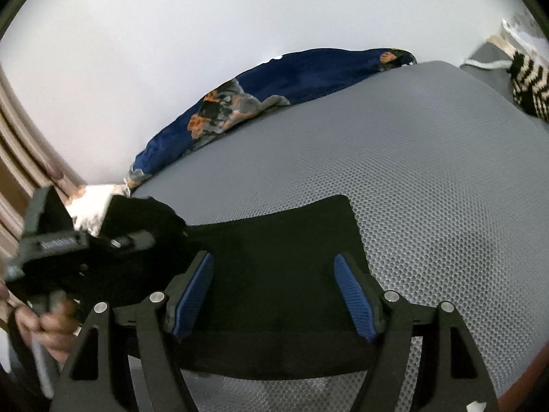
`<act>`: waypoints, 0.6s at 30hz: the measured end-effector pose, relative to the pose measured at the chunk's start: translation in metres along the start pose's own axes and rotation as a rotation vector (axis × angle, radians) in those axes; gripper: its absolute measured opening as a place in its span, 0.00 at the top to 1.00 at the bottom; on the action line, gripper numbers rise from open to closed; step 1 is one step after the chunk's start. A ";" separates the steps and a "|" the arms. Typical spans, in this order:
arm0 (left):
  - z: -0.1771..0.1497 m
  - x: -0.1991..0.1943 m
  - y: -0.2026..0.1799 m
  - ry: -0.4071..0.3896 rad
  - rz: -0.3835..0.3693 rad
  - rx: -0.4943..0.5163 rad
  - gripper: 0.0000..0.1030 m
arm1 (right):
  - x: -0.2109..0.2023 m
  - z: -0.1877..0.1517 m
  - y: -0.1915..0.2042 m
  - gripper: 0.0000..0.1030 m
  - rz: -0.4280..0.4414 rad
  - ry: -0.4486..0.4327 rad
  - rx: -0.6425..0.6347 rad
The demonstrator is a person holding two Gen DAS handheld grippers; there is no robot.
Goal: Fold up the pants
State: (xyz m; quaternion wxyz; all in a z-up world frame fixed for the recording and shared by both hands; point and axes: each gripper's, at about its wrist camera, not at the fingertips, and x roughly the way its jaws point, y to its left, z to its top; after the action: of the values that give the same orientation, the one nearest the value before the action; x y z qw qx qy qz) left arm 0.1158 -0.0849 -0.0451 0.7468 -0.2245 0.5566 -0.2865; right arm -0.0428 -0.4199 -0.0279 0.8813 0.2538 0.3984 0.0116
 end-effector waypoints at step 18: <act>-0.033 0.015 -0.011 0.011 -0.026 0.114 0.39 | 0.002 0.003 -0.025 0.31 -0.002 0.003 0.095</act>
State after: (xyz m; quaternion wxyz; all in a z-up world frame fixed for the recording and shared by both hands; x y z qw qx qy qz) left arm 0.0851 -0.1038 -0.0582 0.7515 -0.1874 0.5404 -0.3288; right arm -0.0435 -0.4424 -0.0393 0.8678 0.2948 0.4000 -0.0077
